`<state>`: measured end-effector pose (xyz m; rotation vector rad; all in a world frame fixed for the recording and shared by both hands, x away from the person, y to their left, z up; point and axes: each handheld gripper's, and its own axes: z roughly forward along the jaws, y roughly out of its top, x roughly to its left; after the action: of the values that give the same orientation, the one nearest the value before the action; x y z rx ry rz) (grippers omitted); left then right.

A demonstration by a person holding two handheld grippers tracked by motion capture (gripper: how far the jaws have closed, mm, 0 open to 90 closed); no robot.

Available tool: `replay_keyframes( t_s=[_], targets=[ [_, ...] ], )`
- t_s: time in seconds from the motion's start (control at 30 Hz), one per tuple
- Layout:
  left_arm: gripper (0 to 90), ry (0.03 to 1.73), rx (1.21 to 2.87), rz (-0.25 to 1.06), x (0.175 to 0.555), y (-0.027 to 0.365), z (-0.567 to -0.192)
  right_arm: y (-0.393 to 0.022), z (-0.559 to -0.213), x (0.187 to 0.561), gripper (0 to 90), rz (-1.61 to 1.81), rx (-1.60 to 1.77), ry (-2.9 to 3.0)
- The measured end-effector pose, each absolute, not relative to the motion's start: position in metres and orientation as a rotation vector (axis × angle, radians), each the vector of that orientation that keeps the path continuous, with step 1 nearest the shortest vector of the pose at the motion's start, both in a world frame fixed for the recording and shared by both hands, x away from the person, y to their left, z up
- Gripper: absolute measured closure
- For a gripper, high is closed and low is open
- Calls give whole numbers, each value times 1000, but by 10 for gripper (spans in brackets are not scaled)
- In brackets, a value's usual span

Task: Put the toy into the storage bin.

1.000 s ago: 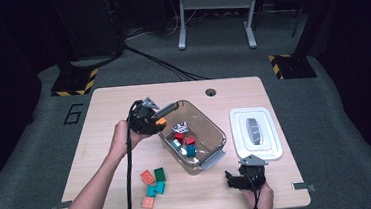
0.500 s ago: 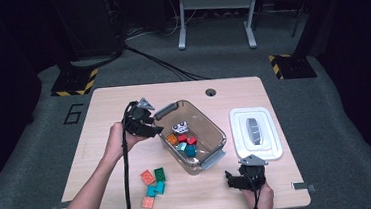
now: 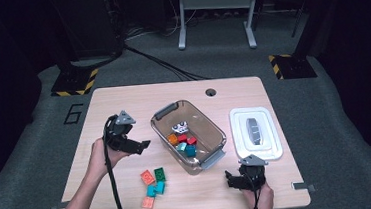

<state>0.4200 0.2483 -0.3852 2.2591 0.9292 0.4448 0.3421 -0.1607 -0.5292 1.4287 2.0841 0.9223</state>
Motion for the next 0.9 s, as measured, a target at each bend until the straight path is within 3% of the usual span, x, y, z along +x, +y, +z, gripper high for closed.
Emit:
replay_keyframes(
  t_s=[0.37,0.9],
  targets=[
    [1,975,2335,366,398,251,-439,-161,-529,342,120,921,1425,2085],
    [12,963,2391,241,387,241,-488,-160,-529,342,121,924,1429,2084]
  ],
)
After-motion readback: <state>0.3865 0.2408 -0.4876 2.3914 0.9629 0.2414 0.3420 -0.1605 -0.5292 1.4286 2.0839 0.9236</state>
